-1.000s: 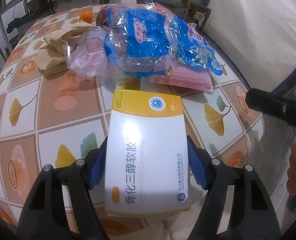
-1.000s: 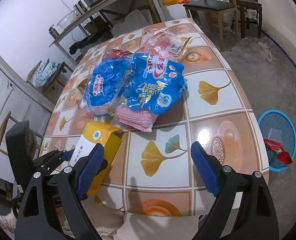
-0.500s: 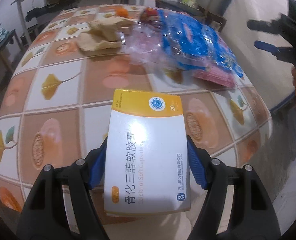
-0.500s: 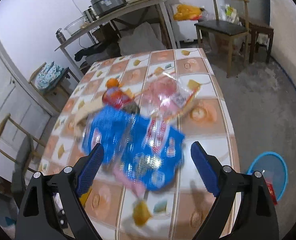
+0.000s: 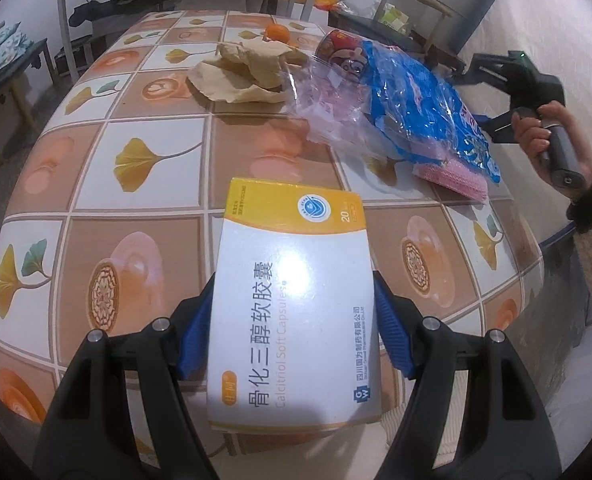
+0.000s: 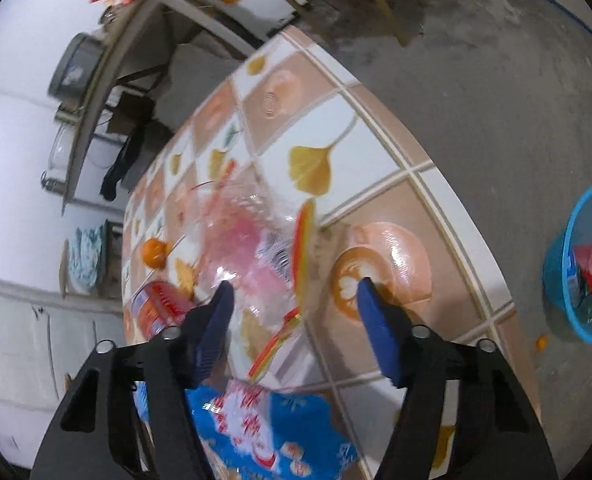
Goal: Collect trash
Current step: 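Grasp the white medicine box with the left tool while the right tool grasps the clear bag of red snacks, then lift the medicine box with the left tool while the right tool lifts the clear bag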
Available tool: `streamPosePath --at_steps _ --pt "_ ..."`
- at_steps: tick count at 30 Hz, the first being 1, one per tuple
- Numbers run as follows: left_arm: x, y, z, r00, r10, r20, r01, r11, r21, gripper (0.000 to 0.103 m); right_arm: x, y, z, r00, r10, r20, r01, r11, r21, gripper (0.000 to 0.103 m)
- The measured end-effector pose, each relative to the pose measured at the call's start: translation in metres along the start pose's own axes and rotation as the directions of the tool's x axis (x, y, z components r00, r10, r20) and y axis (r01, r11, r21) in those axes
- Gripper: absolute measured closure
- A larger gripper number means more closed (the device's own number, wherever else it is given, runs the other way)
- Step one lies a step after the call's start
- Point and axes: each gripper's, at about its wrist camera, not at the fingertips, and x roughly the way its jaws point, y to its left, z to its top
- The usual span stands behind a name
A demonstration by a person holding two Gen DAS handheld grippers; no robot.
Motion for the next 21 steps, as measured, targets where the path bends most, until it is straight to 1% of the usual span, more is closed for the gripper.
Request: streamPosePath --at_steps 2,4,10,12,13,14,18,21 --pt "0.0 0.0 0.0 1.0 -0.003 0.002 0.003 1.0 0.001 0.035 0.005 -0.005 0.002 1.0 0.007 0.0 -0.007 1.0 0.02 0.05" --pt "0.0 0.001 0.0 1.0 -0.005 0.003 0.005 1.0 0.001 0.035 0.01 -0.007 0.005 1.0 0.015 0.007 -0.015 0.999 0.038 0.053" --pt "0.0 0.002 0.001 1.0 -0.009 0.004 0.009 1.0 -0.003 0.035 0.016 -0.005 0.009 1.0 0.018 0.012 -0.019 0.998 0.055 0.069" --pt "0.0 0.003 0.001 1.0 -0.01 0.004 0.01 1.0 -0.003 0.035 0.017 -0.005 0.011 1.0 0.019 0.009 -0.019 0.998 0.056 0.079" --pt "0.0 0.002 0.001 1.0 -0.01 0.004 0.01 1.0 -0.003 0.035 0.018 -0.006 0.01 1.0 0.019 0.01 -0.019 0.998 0.06 0.082" --pt "0.0 0.002 0.001 1.0 -0.009 0.004 0.009 1.0 -0.002 0.035 0.018 -0.007 0.011 1.0 0.021 0.01 -0.021 0.998 0.063 0.088" --pt "0.0 0.003 0.002 1.0 -0.007 0.004 0.007 1.0 -0.003 0.035 0.018 -0.013 0.01 0.999 0.046 0.02 -0.047 0.995 0.084 0.094" --pt "0.0 0.003 0.002 1.0 -0.004 0.005 0.004 1.0 -0.003 0.035 0.014 -0.016 0.01 0.997 0.06 0.043 -0.064 0.994 0.09 0.096"
